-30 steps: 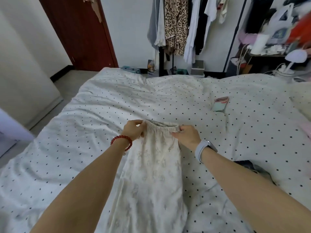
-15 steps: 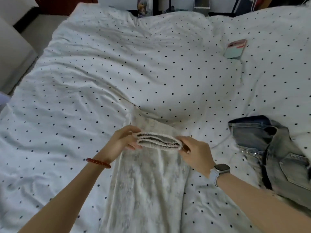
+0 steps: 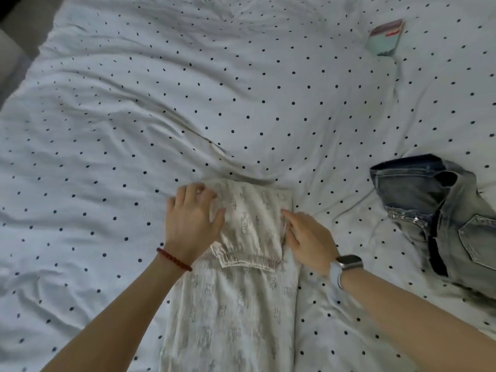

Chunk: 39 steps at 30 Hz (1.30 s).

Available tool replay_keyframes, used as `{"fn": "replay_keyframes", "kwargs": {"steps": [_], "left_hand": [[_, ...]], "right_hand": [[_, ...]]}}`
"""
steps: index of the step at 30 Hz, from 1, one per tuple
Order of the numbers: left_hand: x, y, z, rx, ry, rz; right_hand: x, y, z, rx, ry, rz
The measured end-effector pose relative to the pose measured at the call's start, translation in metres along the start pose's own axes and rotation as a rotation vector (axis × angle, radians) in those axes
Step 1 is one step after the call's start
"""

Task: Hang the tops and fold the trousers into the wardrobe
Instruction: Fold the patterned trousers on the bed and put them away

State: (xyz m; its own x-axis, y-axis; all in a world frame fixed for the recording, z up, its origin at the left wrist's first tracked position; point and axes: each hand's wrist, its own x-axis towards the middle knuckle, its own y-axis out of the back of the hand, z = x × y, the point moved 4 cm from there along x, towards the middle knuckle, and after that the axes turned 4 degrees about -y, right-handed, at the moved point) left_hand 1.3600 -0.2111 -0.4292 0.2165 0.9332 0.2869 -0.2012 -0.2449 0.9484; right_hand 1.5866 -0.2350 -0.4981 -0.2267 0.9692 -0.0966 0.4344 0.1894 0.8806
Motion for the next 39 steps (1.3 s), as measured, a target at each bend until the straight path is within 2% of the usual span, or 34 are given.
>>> {"fn": "replay_keyframes", "kwargs": {"steps": [1, 4, 6, 9, 13, 17, 21, 25, 27, 33, 39], "left_hand": [[0.013, -0.006, 0.000, 0.039, 0.015, -0.060], [0.043, -0.028, -0.006, 0.093, 0.113, -0.406], [0.058, -0.042, -0.014, 0.133, 0.122, -0.587], [0.070, -0.050, -0.027, 0.096, 0.185, -0.754], [0.074, -0.044, -0.031, 0.078, 0.164, -0.879], [0.072, -0.031, -0.026, -0.106, 0.183, -0.809], [0.088, -0.009, -0.004, -0.223, 0.188, -0.628], [0.119, 0.011, 0.020, -0.236, 0.154, -0.453], [0.119, 0.007, 0.024, -0.271, 0.130, -0.458], [0.068, -0.007, 0.021, -0.258, 0.046, -0.615], [0.030, 0.023, 0.017, -0.288, -0.033, -0.471]], "right_hand": [[0.015, 0.001, 0.001, 0.016, -0.047, -0.047], [0.061, -0.008, 0.013, 0.081, -0.236, -0.247], [0.080, -0.014, 0.017, 0.147, -0.320, -0.313], [0.089, -0.018, 0.020, 0.187, -0.413, -0.351], [0.079, -0.016, 0.031, 0.282, -0.458, -0.427], [0.067, 0.014, 0.036, 0.349, -0.450, -0.348], [0.074, 0.059, 0.041, 0.304, -0.464, -0.211], [0.087, 0.111, 0.047, 0.268, -0.458, -0.050], [0.080, 0.117, 0.048, 0.243, -0.438, -0.041], [0.026, 0.086, 0.038, 0.198, -0.460, -0.110], [-0.032, 0.082, 0.004, 0.110, -0.248, -0.013]]}}
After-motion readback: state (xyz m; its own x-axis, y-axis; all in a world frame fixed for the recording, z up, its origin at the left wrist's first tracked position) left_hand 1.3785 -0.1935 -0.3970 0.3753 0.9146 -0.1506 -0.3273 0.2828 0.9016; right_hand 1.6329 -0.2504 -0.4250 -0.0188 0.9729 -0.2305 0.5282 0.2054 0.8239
